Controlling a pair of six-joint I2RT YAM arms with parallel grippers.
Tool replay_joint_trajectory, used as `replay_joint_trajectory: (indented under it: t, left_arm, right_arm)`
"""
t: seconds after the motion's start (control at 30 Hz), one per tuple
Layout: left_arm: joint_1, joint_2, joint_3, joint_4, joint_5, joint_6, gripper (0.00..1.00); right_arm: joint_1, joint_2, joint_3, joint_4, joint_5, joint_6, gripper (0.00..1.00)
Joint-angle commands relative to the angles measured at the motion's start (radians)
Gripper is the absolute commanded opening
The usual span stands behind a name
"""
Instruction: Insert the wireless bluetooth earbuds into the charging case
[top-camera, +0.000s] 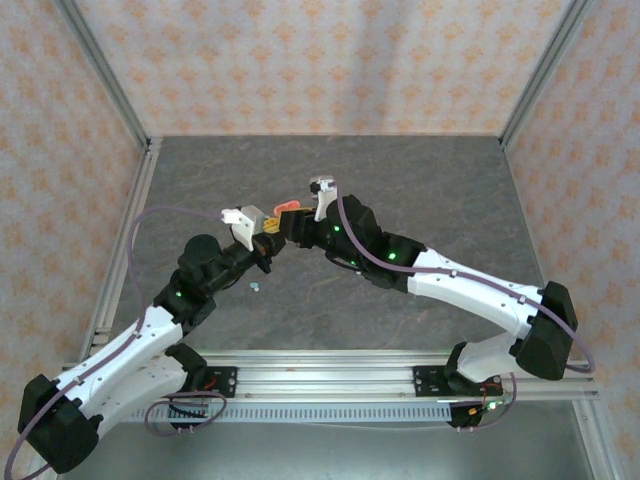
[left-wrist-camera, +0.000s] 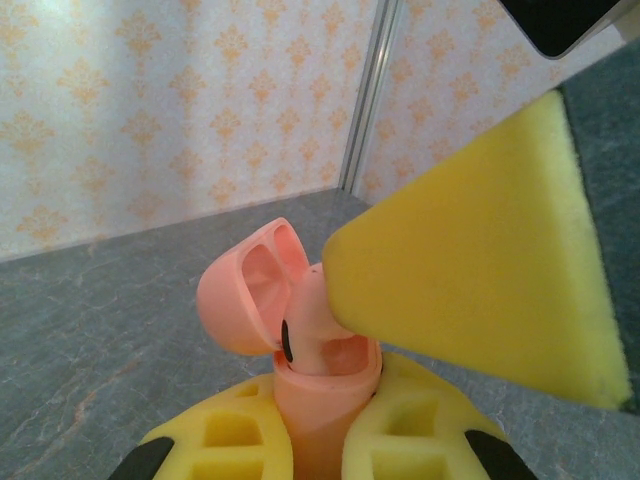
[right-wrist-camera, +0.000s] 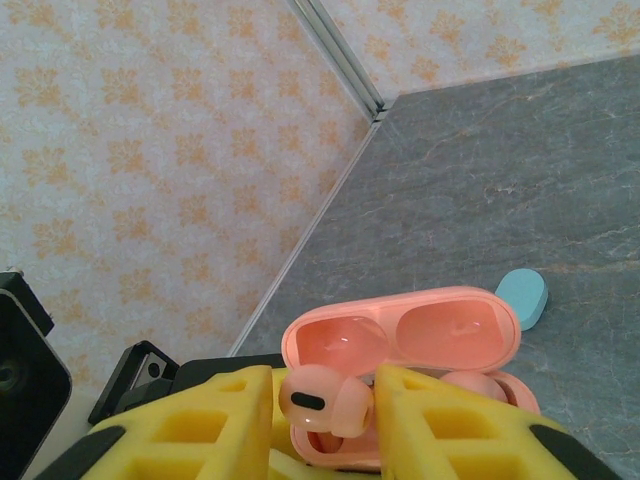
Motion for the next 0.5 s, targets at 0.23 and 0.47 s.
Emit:
replay_joint_trajectory:
  t: [0.23,0.47]
  left_arm:
    - [-0.003,-0.048,0.027,0.065,-0.021,0.014,0.00]
    - [-0.002,-0.068,0.029,0.038,-0.017,0.020,0.00]
  right_arm:
    - [0.011,-0.050,0.021,-0.085,0.007,0.010,0.40]
    - [0.011,-0.082,0.042,-0.095,0.000,0.023,0.39]
